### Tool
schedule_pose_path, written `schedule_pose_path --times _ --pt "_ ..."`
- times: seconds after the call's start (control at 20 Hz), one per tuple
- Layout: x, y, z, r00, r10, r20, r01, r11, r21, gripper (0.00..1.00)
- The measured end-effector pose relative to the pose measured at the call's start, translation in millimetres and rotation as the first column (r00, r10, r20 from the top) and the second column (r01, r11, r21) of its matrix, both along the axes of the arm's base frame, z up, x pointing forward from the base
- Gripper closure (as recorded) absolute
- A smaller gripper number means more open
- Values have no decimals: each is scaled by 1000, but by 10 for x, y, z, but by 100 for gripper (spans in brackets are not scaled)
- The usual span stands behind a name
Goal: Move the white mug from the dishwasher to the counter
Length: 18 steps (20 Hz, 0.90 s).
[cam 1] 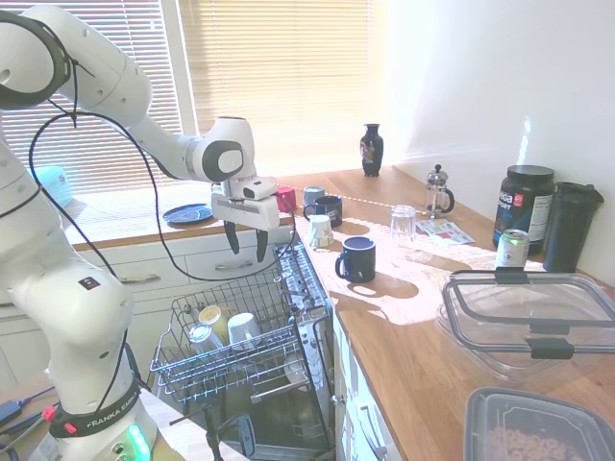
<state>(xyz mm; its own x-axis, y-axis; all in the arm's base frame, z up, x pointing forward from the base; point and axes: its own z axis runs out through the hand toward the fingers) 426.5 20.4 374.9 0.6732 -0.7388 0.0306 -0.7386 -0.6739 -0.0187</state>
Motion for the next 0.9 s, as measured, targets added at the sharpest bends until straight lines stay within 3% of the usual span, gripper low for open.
schedule_pose_path --times 0.2,0.35,0.5,0.6,0.9 --pt "12 24 -67 998 56 -2 -56 998 -5 0" --pt "-24 130 -375 992 125 -13 -125 992 -24 0" --pt "-118 244 -753 976 216 -23 -217 975 -46 0" --pt "-147 333 -992 960 280 -32 -281 957 -65 0" --pt "-93 672 -1587 884 462 -72 -467 877 -112 0"
